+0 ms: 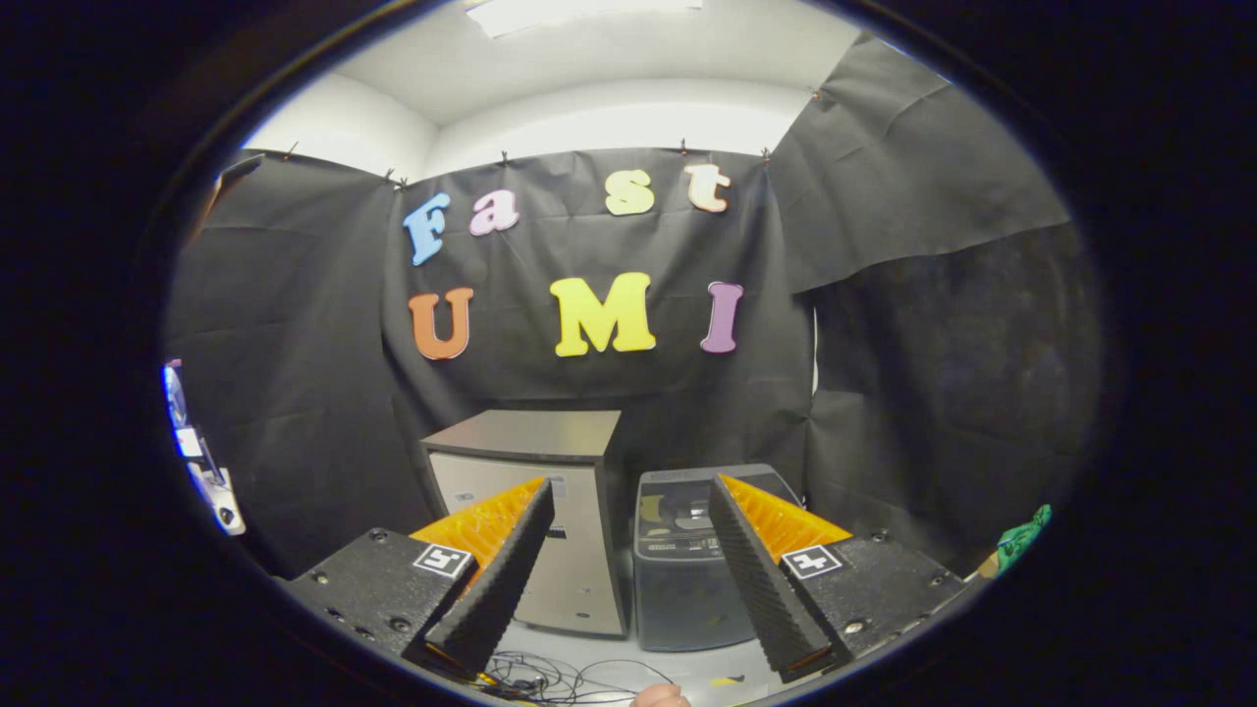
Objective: Put the clothes into the washing machine and then close the washing machine lid.
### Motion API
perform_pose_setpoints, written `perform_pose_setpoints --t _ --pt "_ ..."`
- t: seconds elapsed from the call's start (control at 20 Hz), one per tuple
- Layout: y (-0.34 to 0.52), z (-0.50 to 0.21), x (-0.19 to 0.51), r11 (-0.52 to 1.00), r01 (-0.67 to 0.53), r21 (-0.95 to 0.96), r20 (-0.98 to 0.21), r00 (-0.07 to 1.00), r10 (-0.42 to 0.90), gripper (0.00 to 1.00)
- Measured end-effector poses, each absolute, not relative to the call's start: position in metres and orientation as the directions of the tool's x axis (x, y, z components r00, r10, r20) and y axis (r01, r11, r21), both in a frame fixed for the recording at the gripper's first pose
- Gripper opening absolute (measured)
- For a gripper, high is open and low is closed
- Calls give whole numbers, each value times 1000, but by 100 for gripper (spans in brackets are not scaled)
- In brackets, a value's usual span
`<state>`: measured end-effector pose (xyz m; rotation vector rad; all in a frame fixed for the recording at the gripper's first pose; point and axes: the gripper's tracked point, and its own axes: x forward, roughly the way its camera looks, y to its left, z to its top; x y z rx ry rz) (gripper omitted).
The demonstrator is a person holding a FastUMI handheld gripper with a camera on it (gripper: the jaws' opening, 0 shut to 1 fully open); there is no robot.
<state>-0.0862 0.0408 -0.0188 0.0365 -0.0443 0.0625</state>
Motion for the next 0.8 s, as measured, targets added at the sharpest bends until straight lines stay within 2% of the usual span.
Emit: perform_pose_setpoints --t 0.8 --pt "48 -22 -79 997 -74 35 37 997 73 100"
